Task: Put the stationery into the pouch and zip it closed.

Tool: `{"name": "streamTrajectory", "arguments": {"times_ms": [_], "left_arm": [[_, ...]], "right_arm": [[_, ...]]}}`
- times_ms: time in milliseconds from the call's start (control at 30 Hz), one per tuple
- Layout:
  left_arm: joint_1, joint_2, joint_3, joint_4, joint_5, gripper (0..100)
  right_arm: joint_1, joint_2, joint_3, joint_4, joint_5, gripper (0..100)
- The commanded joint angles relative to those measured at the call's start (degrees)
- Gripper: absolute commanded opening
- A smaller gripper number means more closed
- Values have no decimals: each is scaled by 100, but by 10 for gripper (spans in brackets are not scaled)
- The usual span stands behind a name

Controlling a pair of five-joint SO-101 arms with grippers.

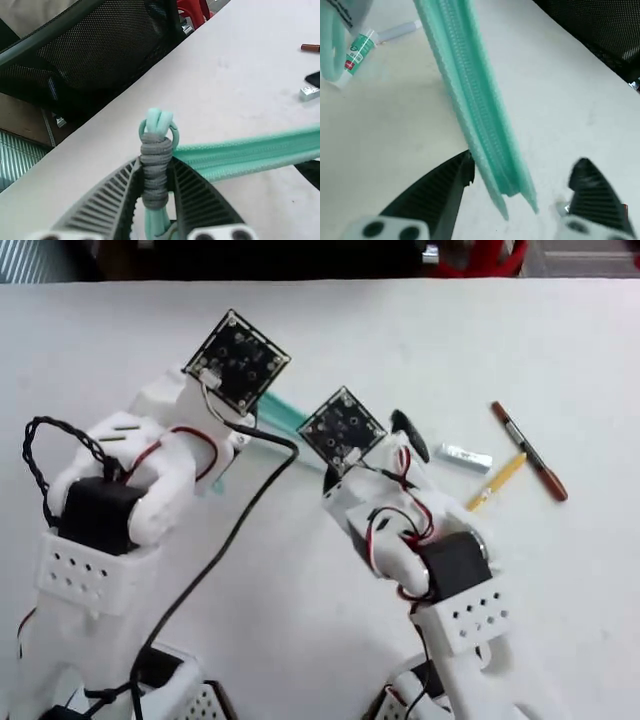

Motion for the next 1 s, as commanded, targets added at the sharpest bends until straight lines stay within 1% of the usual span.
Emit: {"name": "streamTrajectory", "arguments": {"times_ms": [0, 33, 100, 200, 300, 333, 400, 500, 567, 600, 700, 800, 867, 967], "left_arm": [[-22, -66, -9, -88, -53, 31], [-22, -57, -18, -88, -53, 31], [-13, -40, -9, -88, -53, 31], [-13, -40, -9, -132, -44, 31], [-22, -40, 0, -255, 0, 32], [-4, -40, 0, -281, 149, 34], [13, -40, 0, -281, 633, 34], [119, -57, 18, -229, 1108, 34], [374, -84, 53, -44, 1125, 31], [549, -110, 53, 105, 1125, 31], [1270, -330, 44, 457, 1116, 31], [1912, -743, 9, 615, 1116, 31], [2211, -1015, 18, 712, 1090, 31], [2536, -1323, 9, 923, 949, 31]], "right_arm": [[84, 13, 360, -646, 369, 50], [57, 4, 510, -804, 527, 12], [48, -101, 756, -1015, 659, 33], [40, -585, 853, -1042, 651, 19], [-277, -1270, 870, -804, 651, 19], [-470, -1446, 870, -725, 642, 19], [-690, -1763, 879, -716, 220, 19], [-523, -1947, 879, -1015, -809, 19], [-338, -1930, 949, -1235, -1284, 19], [-286, -1930, 1037, -1349, -1380, 19], [-259, -1930, 1486, -1789, -1459, 19], [-233, -1930, 1908, -2255, -1644, 19], [-224, -1930, 2092, -2440, -1820, 19], [-224, -1921, 2259, -2624, -1890, 19]]}}
